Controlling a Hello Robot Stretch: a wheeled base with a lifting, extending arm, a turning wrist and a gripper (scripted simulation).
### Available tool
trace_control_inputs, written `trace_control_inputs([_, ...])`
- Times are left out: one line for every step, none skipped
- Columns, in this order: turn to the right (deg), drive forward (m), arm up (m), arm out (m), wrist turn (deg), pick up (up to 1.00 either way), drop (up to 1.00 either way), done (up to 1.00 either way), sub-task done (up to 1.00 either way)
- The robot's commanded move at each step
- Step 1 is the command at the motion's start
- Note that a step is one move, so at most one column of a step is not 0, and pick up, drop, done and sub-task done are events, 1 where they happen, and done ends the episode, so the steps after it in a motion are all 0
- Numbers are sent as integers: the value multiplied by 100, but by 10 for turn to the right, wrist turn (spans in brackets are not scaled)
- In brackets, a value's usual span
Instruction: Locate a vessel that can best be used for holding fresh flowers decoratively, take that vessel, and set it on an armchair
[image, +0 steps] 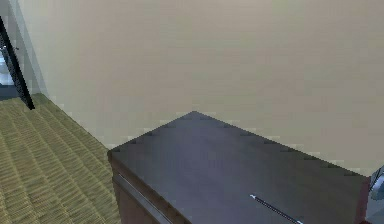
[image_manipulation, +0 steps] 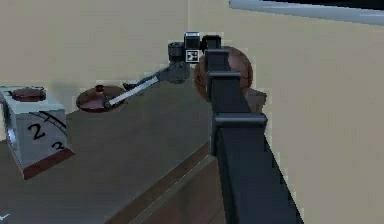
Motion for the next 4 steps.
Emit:
trace_control_inputs([0, 0, 0, 0, -450, 0, 0, 0, 0])
trace_control_inputs([0, 0, 0, 0, -120, 0, 0, 0, 0])
trace_control_inputs([0, 0, 0, -38, 0, 0, 0, 0, 0])
trace_control_inputs([-450, 0, 0, 0, 0, 0, 0, 0, 0])
